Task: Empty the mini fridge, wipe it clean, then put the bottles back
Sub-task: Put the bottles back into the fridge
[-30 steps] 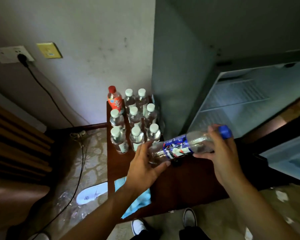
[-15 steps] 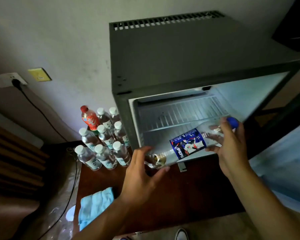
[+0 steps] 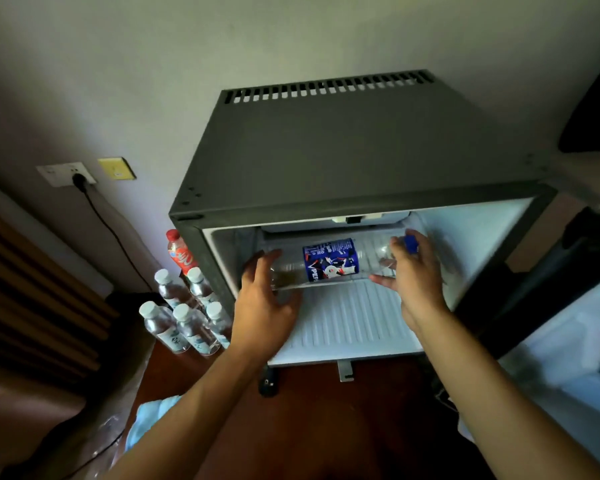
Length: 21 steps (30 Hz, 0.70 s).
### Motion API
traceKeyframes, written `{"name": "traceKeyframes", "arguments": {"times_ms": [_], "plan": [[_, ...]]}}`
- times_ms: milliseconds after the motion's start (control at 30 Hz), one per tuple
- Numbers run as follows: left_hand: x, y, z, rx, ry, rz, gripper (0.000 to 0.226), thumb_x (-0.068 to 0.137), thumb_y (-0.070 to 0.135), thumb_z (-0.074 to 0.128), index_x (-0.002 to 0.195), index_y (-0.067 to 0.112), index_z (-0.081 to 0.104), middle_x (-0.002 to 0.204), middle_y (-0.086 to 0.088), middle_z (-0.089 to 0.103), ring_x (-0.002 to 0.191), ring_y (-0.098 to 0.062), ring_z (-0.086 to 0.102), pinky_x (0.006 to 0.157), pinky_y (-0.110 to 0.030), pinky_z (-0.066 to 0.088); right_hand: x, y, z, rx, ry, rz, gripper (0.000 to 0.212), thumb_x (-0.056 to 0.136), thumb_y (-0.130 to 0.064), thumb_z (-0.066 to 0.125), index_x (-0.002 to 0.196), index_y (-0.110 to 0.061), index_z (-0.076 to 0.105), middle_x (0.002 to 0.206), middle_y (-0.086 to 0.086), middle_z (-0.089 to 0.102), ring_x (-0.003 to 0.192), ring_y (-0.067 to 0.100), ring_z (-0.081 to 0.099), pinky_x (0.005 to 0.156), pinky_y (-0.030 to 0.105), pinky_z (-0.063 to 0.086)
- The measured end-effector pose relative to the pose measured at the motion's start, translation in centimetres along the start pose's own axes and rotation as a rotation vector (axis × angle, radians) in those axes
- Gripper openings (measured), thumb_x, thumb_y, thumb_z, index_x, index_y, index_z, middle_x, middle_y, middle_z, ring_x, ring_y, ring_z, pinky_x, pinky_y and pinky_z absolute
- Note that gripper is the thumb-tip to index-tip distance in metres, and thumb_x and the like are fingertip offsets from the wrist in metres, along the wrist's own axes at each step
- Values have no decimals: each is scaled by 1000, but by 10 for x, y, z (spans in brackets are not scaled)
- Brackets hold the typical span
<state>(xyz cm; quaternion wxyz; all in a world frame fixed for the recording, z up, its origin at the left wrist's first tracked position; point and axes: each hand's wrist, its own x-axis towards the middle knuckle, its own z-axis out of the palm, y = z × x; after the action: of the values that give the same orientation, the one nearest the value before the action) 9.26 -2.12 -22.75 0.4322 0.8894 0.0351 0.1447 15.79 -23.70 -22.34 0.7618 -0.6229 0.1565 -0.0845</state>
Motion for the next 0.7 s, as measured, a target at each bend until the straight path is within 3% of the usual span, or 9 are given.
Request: {"name": "traceKeyframes", "arguments": {"times_ms": [133, 300, 433, 533, 600, 700], "plan": [[15, 2, 7, 8, -12, -35, 63, 86, 23, 72, 137, 42, 39, 132, -5, 54, 97, -8, 64, 90, -22, 45, 16, 1, 5, -173, -11, -1, 43, 98, -24, 54, 140, -25, 44, 125, 6, 56, 97, 17, 62, 62, 26, 58], [26, 3, 21, 62, -70, -44, 61, 89, 23, 69, 140, 37, 37, 145, -5, 44, 97, -7, 63, 89, -24, 45, 28, 2, 6, -420, 31, 4, 50, 95, -23, 53, 143, -22, 43, 137, 13, 49, 111, 28, 58, 90, 49, 54], [37, 4, 25, 86, -87, -42, 69, 87, 21, 72, 143, 34, 34, 150, -4, 32, 97, -9, 58, 86, -21, 42, 30, 4, 7, -408, 40, 29, 40, 95, -20, 55, 134, -21, 52, 130, 11, 54, 82, 15, 62, 76, 41, 60], [41, 5, 25, 122, -137, -52, 75, 85, 23, 73, 146, 33, 30, 155, -5, 23, 109, -20, 62, 86, -18, 38, 31, 5, 8, -425, 57, 11, 32, 92, -20, 57, 124, -23, 57, 131, 10, 50, 92, 19, 60, 83, 44, 57], [40, 4, 25, 154, -141, -40, 76, 86, 24, 72, 147, 34, 28, 157, -7, 20, 111, -26, 63, 86, -20, 39, 31, 4, 11, -449, 98, -28, 29, 89, -18, 59, 118, -22, 59, 127, 11, 52, 95, 22, 59, 79, 36, 51], [31, 3, 21, 188, -135, -24, 73, 87, 24, 70, 144, 36, 27, 153, -10, 30, 109, -32, 63, 88, -27, 44, 24, 5, 16, -525, 155, -112, 33, 86, -14, 61, 119, -13, 60, 120, 9, 51, 105, 29, 54, 81, 34, 45]]}}
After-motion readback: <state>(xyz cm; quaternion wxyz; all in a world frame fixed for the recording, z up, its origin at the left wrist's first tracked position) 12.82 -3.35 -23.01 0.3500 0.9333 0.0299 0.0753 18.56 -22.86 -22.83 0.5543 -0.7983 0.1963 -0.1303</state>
